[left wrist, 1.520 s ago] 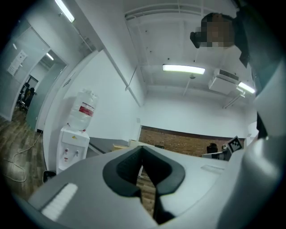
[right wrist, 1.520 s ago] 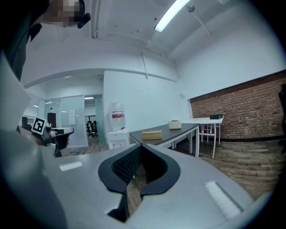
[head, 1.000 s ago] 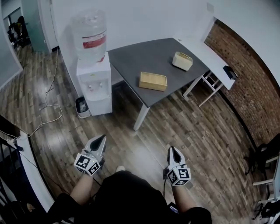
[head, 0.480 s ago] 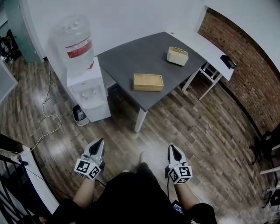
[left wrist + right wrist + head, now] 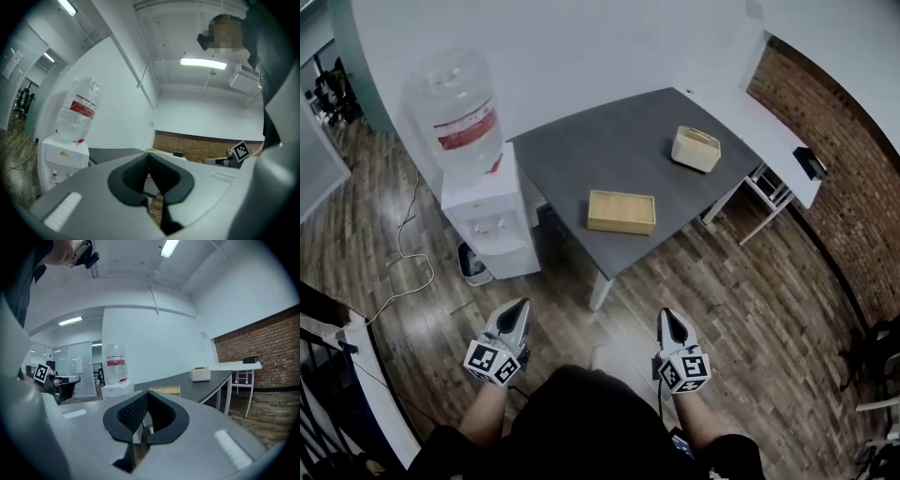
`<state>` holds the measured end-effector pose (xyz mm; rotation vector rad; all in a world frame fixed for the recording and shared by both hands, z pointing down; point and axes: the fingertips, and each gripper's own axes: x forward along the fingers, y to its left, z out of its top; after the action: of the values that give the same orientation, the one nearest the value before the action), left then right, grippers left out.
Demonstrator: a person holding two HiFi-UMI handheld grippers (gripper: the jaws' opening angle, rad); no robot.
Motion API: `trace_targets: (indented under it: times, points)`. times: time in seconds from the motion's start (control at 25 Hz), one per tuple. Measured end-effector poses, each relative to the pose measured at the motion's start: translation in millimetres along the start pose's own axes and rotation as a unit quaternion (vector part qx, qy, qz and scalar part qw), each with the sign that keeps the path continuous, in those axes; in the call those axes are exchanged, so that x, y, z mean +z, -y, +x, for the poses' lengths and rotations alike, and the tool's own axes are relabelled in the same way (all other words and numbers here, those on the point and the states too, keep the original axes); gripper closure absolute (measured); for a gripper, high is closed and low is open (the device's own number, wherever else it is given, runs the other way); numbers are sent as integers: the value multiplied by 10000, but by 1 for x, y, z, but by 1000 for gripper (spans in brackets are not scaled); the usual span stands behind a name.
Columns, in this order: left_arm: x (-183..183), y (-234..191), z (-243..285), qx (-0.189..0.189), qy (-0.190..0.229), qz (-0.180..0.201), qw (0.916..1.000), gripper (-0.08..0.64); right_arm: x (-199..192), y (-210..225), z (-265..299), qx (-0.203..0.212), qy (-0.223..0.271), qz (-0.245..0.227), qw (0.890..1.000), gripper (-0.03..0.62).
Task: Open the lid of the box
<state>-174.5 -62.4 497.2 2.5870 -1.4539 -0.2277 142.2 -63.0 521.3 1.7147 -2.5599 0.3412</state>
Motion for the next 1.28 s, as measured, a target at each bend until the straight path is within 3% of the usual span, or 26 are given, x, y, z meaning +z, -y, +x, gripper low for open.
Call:
trace_targets:
  times: [0.72, 1.0, 1.28]
  points:
    - [10, -15, 118, 409, 259, 162, 9987, 560, 40, 97, 94, 390, 81, 24, 9992, 589]
    - [7, -15, 140, 338, 82, 99, 9993, 560, 31, 110, 102, 300, -94, 50, 9995, 590]
    - [-14, -45, 173, 307, -252, -3, 9992, 560, 26, 119, 121, 96, -221, -85, 9997, 590]
